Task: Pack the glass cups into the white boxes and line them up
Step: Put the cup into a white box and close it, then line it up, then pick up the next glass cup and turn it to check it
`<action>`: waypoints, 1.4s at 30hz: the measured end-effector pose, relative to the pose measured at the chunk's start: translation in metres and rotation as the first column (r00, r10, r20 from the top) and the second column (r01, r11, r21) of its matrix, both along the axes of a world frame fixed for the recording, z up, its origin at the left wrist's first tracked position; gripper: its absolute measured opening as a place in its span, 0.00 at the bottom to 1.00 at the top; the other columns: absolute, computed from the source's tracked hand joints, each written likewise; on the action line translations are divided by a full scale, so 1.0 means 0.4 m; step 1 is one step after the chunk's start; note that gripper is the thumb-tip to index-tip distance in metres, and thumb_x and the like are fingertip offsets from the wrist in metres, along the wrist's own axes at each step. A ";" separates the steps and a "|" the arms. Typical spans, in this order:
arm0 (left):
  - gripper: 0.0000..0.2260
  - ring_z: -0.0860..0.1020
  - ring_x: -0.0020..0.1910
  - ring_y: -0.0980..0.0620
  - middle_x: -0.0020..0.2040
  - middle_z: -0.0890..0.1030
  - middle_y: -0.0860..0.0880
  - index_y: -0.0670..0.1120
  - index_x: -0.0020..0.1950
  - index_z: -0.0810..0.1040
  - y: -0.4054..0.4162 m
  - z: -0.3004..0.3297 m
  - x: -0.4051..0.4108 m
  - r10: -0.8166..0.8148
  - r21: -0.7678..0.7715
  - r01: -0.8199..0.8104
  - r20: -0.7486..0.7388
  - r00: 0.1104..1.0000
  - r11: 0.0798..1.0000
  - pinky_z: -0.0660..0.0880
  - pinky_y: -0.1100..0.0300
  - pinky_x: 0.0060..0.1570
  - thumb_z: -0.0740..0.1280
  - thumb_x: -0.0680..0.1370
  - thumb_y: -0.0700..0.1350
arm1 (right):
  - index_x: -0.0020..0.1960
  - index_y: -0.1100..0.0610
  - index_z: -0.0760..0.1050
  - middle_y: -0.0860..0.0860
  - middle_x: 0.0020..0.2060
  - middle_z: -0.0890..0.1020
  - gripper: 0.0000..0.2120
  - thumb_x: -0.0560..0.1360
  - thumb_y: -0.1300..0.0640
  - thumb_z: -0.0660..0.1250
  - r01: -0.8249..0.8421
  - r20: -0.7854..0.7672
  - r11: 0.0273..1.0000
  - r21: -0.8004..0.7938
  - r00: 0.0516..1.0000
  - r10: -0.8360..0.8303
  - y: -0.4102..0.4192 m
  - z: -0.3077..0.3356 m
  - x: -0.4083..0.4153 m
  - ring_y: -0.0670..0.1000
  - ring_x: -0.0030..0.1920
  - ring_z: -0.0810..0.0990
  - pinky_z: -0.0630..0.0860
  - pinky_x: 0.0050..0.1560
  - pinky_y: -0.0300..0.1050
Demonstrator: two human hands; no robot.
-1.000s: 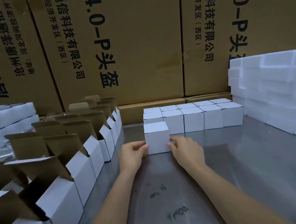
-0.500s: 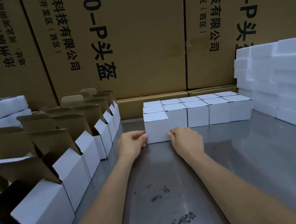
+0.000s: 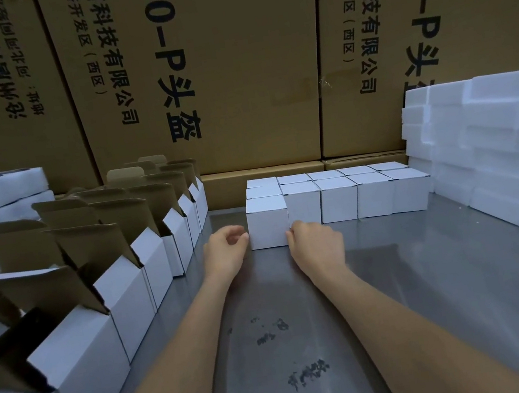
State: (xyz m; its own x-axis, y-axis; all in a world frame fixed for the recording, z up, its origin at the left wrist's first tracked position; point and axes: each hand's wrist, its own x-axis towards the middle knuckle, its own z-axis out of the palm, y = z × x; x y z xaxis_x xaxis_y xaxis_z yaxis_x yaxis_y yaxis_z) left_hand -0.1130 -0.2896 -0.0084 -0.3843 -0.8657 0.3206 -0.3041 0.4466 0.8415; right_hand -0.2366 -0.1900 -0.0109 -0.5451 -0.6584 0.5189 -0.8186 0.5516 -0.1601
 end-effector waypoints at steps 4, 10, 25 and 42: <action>0.06 0.75 0.47 0.55 0.48 0.77 0.54 0.50 0.53 0.80 0.035 -0.006 0.026 0.045 -0.014 -0.044 0.002 0.999 0.999 0.74 0.60 0.45 0.65 0.79 0.44 | 0.43 0.56 0.63 0.53 0.41 0.80 0.08 0.81 0.57 0.52 0.030 -0.022 0.999 -0.033 0.999 -0.031 0.036 0.002 0.032 0.55 0.35 0.68 0.51 0.27 0.42; 0.04 0.79 0.45 0.51 0.45 0.81 0.54 0.53 0.46 0.81 0.154 -0.015 0.087 -0.020 0.002 0.020 0.046 0.999 1.000 0.79 0.52 0.47 0.67 0.77 0.46 | 0.42 0.55 0.65 0.54 0.45 0.81 0.07 0.78 0.59 0.55 -0.028 0.052 1.000 -0.013 0.998 0.029 0.150 -0.001 0.100 0.58 0.46 0.79 0.61 0.35 0.43; 0.05 0.78 0.44 0.51 0.44 0.83 0.50 0.50 0.43 0.82 0.441 -0.013 0.267 -0.121 -0.051 0.124 0.059 0.991 0.991 0.74 0.56 0.51 0.69 0.75 0.42 | 0.56 0.56 0.76 0.57 0.54 0.80 0.13 0.75 0.57 0.58 -0.012 0.162 0.979 0.204 0.987 -0.022 0.437 0.108 0.182 0.59 0.55 0.78 0.68 0.46 0.45; 0.06 0.77 0.38 0.56 0.40 0.82 0.52 0.52 0.41 0.82 0.472 -0.004 0.279 -0.145 -0.070 0.153 0.115 0.983 0.986 0.70 0.61 0.41 0.70 0.75 0.41 | 0.70 0.58 0.65 0.60 0.70 0.66 0.22 0.77 0.58 0.51 0.412 0.274 0.753 0.513 0.753 -0.598 0.697 0.203 -0.138 0.62 0.72 0.58 0.62 0.67 0.54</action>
